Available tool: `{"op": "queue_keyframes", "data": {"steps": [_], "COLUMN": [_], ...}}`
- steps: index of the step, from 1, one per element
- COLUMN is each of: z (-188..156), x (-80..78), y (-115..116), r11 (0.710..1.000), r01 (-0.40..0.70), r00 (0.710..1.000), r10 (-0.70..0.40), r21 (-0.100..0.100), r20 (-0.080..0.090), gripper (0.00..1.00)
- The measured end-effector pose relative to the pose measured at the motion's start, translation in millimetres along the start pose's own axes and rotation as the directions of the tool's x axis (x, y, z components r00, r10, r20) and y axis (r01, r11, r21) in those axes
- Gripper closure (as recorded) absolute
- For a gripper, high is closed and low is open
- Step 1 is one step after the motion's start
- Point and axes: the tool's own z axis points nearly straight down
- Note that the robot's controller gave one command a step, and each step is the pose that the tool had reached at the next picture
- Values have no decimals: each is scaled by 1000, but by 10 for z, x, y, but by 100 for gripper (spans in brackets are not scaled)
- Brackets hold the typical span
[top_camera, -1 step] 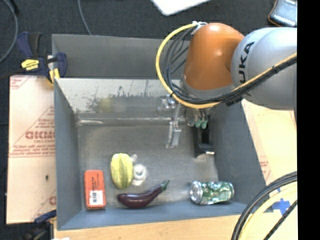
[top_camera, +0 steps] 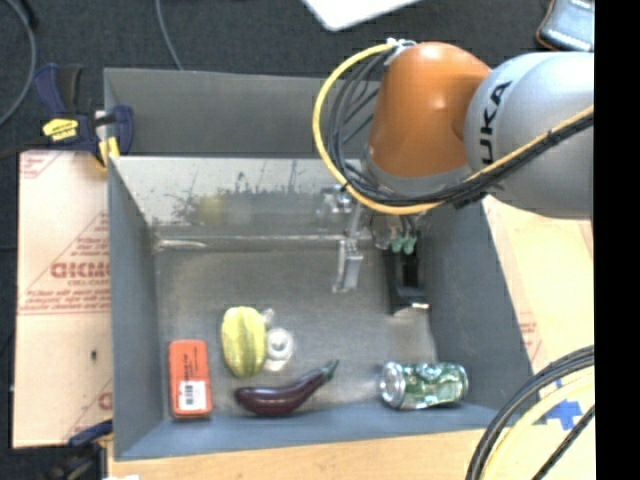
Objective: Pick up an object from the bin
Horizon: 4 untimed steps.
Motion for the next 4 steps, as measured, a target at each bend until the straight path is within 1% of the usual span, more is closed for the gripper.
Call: {"op": "queue_keyframes", "data": {"steps": [1,2,3,4], "z": [226,439,776,1067], "x": [72,-2,174,327], "y": [309,502,500,650], "r11": [998,976,974,999], "r01": [63,216,225,49], "r00": [998,976,974,999], "r10": [-63,-216,-225,-49], "r21": [3,-1,1,0], "r20": [2,2,7,2], "gripper": [0,0,0,0]}}
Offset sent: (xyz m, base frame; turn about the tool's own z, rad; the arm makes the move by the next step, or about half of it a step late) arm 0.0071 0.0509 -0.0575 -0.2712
